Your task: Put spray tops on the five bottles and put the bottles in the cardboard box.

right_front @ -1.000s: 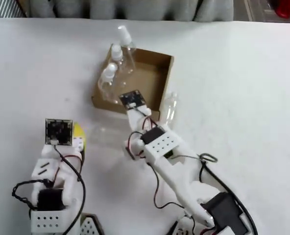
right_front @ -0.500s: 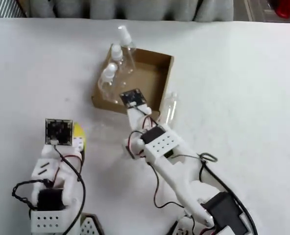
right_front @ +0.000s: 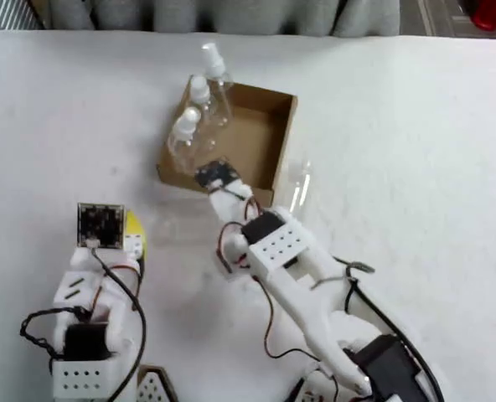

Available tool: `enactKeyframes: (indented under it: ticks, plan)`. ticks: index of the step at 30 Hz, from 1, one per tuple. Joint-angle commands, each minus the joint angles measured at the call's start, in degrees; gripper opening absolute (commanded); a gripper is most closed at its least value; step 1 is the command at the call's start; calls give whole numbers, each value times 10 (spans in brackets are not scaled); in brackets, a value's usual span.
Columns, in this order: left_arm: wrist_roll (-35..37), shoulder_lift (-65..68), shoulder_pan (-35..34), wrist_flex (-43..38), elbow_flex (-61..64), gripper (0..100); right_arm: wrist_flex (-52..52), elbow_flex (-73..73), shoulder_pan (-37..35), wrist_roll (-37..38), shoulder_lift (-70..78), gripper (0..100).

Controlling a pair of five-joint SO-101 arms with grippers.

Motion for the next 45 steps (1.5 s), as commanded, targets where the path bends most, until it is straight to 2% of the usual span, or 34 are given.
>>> enactKeyframes:
  ticks: [1, 4, 7, 10, 13, 16, 18, 25, 31, 37, 45]
  plan:
    - [-7, -11, -6, -6, -2, 72, 22, -26, -8, 93, -35, 50]
    - [-7, -11, -6, -6, -2, 72, 40, -25, -7, 160, -43, 156]
    - [-7, -11, -6, -6, -2, 72, 58, -25, -9, 258, -41, 244]
    - [-7, -11, -6, -6, -2, 72, 53, -16, -8, 327, -36, 246]
    - [-7, -11, -6, -6, -2, 72, 22, 12, -19, 363, -36, 248]
    - [-7, -11, -6, -5, -2, 72, -4, 37, -44, 368, -36, 248]
    - [-7, -11, -12, -6, -2, 72, -16, 43, -58, 346, -36, 248]
    - [4, -12, -109, -53, -15, 72, -42, 48, -71, 324, -36, 246]
    - [87, -12, -158, -15, -46, 72, -51, 69, -71, 381, -36, 246]
    - [91, -12, -160, -16, -47, 72, -80, 68, -71, 379, -29, 246]
    - [91, -12, -160, -16, -45, 72, -87, 8, -77, 379, 101, 244]
